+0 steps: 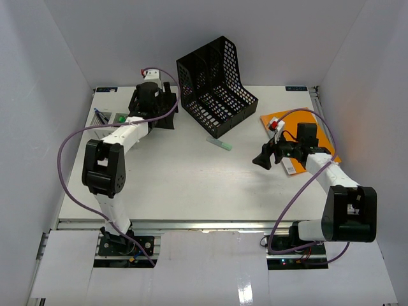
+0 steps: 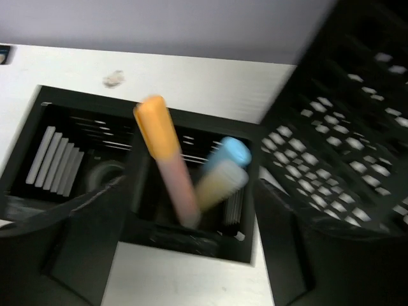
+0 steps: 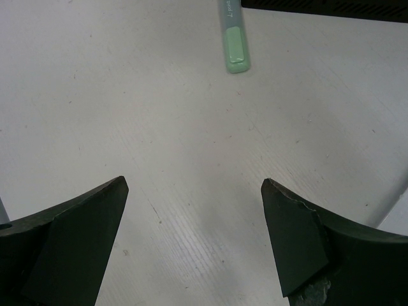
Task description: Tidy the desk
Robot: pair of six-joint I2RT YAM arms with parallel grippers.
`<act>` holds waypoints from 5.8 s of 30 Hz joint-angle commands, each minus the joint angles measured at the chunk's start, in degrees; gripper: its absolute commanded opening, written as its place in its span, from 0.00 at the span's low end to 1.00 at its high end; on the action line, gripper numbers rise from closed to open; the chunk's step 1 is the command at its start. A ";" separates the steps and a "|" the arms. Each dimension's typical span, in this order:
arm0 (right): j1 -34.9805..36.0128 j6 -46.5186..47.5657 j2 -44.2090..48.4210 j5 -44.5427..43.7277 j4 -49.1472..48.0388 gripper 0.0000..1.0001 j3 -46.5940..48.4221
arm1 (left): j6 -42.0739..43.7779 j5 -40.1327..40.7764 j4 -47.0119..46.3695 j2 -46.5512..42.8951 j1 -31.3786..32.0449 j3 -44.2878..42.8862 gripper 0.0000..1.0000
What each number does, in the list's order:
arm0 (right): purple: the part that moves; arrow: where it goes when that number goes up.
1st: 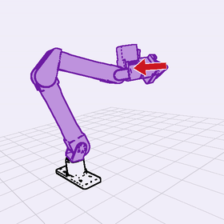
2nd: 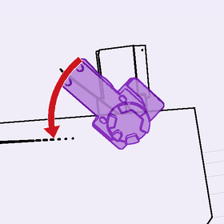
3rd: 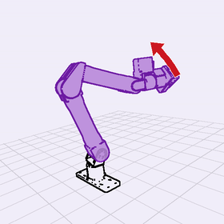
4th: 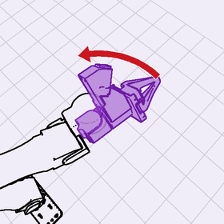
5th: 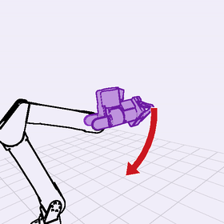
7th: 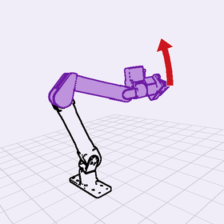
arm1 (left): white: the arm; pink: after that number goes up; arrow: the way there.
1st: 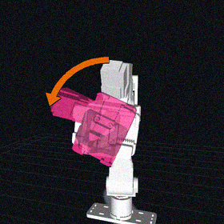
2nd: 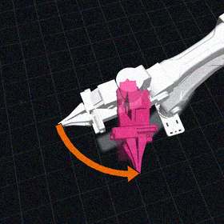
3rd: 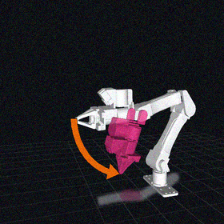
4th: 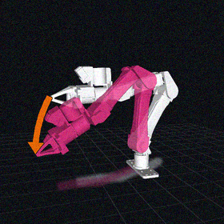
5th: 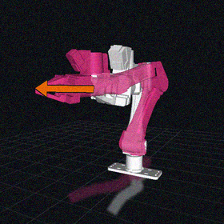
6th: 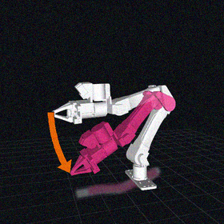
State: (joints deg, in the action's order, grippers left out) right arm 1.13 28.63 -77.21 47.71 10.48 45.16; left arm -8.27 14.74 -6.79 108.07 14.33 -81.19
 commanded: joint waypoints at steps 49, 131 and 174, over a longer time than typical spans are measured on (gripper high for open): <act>26.38 1.10 -35.66 -32.59 2.27 0.11 28.51 | -52.77 -32.32 2.75 -67.15 -0.97 57.32 0.98; 15.93 7.90 -0.52 8.12 6.28 0.96 10.43 | -9.76 -5.57 6.43 -24.65 0.52 16.07 0.00; 6.24 13.27 -2.74 12.12 9.97 0.98 7.33 | 0.99 -6.75 9.38 1.07 -2.46 -9.07 0.73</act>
State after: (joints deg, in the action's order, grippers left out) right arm 8.68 41.08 -79.87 57.98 20.05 52.58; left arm -8.45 10.29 3.37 111.55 11.75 -90.62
